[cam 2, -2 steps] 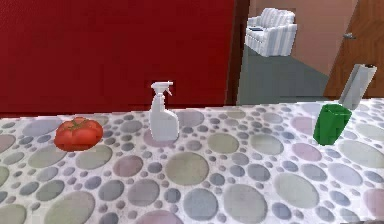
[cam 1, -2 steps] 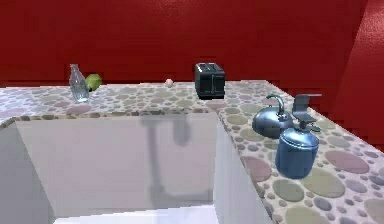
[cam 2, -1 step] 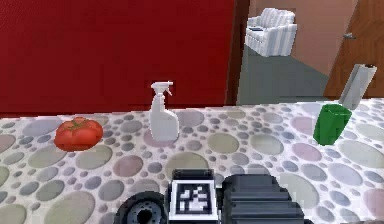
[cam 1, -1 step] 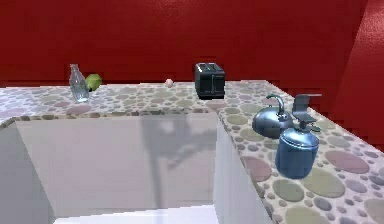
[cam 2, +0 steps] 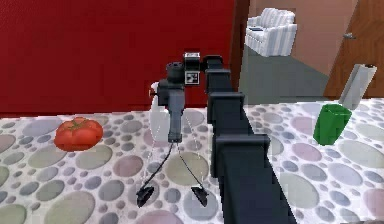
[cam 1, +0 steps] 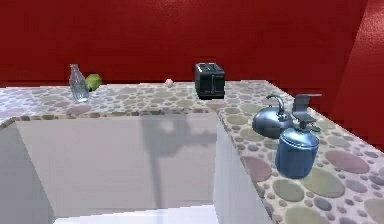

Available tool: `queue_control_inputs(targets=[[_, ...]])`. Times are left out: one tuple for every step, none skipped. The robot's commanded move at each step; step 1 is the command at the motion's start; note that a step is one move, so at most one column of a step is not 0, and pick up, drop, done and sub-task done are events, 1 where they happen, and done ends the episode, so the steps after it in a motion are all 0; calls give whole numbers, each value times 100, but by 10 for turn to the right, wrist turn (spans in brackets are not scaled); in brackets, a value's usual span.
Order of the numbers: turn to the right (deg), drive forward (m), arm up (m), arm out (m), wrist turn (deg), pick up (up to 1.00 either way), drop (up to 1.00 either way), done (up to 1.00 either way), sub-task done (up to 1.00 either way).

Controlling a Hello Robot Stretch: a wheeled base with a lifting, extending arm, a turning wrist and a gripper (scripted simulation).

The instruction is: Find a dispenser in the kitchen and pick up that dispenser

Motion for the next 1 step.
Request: queue_control_inputs(targets=[[0,0,0,0,450,0,0,0,0]])
